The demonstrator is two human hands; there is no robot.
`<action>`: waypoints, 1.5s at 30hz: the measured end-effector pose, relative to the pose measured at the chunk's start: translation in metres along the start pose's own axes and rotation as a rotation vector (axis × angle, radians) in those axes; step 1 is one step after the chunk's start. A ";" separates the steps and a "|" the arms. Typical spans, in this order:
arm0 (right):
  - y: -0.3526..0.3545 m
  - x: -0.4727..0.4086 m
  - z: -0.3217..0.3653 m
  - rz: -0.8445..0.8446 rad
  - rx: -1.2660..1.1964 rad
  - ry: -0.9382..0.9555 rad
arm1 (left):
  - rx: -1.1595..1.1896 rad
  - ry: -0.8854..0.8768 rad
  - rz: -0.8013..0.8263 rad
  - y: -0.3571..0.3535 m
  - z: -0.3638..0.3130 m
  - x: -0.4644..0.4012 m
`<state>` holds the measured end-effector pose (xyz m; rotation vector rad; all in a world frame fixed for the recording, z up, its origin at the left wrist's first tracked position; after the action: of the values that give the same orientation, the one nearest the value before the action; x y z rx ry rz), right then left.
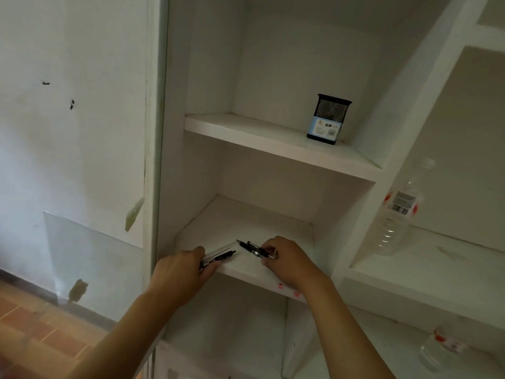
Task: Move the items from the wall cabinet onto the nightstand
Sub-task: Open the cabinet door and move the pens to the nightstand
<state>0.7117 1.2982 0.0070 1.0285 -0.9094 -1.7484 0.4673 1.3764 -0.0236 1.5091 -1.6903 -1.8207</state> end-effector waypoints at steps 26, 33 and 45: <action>-0.046 0.025 0.048 -0.127 0.371 0.241 | -0.030 0.066 0.018 0.023 0.029 0.077; -0.045 0.028 0.054 -0.125 0.371 0.290 | -0.011 0.086 0.023 0.041 0.026 0.092; -0.023 0.062 0.059 -0.035 0.356 0.237 | 0.077 0.087 -0.012 0.066 0.024 0.127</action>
<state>0.6343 1.2566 -0.0065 1.4544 -1.0759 -1.4814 0.3630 1.2771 -0.0375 1.6072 -1.7324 -1.6875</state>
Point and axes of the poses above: each hand's wrist, its own x-axis away from the middle knuckle, its own y-axis out of the back of the hand, z = x × y, the point moved 6 cm from there along -x, towards the middle knuckle, and after that the axes turned 6 degrees about -z, right-handed, at the moved point
